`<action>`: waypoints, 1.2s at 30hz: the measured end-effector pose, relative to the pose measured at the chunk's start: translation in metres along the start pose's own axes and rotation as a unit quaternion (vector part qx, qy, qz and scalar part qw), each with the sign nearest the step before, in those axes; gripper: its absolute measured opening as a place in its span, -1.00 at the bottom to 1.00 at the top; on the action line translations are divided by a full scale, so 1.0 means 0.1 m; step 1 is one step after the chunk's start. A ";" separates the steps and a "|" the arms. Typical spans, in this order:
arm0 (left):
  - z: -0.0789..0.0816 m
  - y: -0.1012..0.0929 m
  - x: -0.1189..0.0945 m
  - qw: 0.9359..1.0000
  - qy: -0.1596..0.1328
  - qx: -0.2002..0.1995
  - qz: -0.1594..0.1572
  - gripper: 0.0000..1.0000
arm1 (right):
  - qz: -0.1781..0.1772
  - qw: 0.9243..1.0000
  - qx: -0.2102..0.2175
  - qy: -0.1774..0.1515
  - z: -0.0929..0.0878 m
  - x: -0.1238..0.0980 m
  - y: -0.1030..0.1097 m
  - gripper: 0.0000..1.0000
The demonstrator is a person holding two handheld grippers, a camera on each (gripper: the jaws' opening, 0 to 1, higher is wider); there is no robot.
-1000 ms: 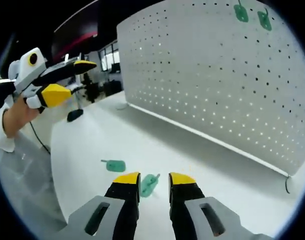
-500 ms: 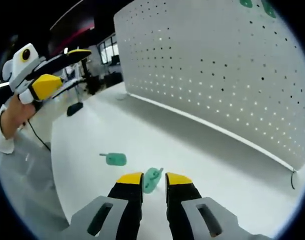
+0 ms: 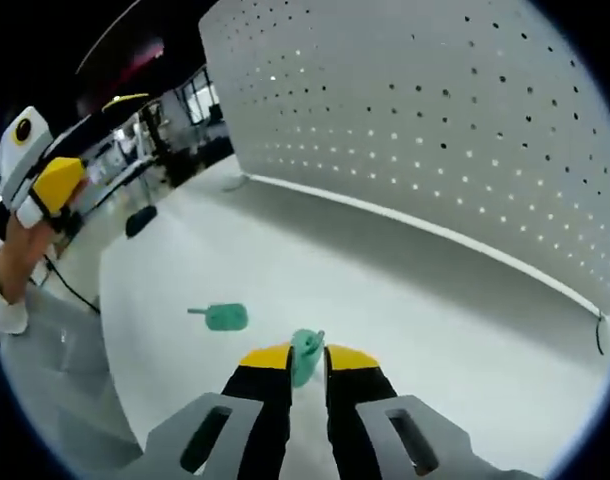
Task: Insert the hook assembly into the mounting plate slot until the hook locks in place.
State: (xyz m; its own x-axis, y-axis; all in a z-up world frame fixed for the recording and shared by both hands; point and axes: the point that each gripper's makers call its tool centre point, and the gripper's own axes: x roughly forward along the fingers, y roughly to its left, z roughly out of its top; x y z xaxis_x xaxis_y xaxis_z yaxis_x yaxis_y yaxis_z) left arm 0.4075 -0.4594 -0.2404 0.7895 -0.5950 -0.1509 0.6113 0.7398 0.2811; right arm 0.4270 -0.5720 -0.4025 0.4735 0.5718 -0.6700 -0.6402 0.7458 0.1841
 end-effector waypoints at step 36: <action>0.02 0.00 0.00 1.000 -0.004 -0.002 -0.001 0.22 | 0.009 0.999 0.034 0.027 -0.09 0.15 0.00 -0.95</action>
State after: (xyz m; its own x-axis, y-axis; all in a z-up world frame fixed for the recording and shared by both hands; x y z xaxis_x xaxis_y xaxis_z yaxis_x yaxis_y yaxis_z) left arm 0.4076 -0.4598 -0.2389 0.7872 -0.5996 -0.1443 0.6139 0.7394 0.2764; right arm 0.4288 -0.5664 -0.4194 0.4281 0.5665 -0.7041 -0.6048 0.7585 0.2426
